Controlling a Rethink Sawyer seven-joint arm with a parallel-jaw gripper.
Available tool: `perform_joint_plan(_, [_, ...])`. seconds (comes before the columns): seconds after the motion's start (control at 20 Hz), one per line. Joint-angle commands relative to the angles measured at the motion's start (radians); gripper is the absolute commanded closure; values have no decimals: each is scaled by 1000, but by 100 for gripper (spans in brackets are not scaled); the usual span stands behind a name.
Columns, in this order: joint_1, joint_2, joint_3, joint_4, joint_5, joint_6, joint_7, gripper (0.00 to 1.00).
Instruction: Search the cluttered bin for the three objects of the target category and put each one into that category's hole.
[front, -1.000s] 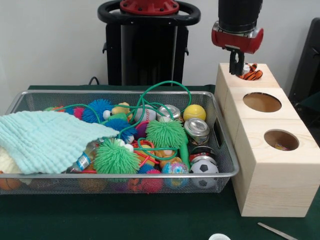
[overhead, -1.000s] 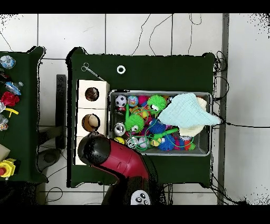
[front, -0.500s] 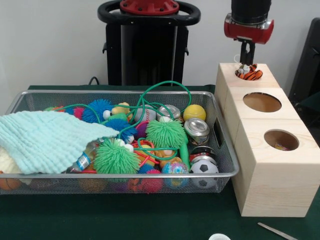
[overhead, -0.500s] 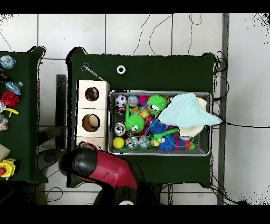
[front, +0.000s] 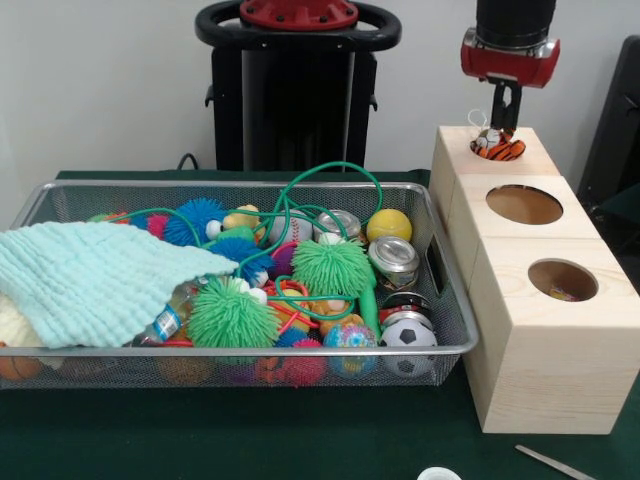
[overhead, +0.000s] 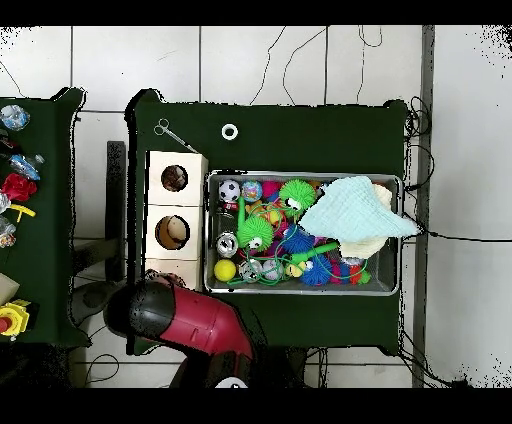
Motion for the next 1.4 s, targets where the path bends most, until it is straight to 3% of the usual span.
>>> perform_joint_plan(0.05, [-51,81,84,65,2,-104,152,100])
perform_joint_plan(0.3, [-72,82,102,89,-1,-130,144,100])
perform_joint_plan(0.5, [-146,240,181,61,-33,-313,131,100])
perform_joint_plan(0.6, [-148,300,186,32,-50,-367,145,100])
perform_joint_plan(0.7, [-140,306,181,28,-49,-369,163,100])
perform_joint_plan(0.9, [-129,223,163,54,-37,-272,165,100])
perform_joint_plan(1.1, [-81,93,74,50,-46,-96,169,100])
perform_joint_plan(1.25, [-37,-31,-52,-20,-123,91,164,100])
perform_joint_plan(1.4, [-52,-99,-110,-96,-202,174,94,100])
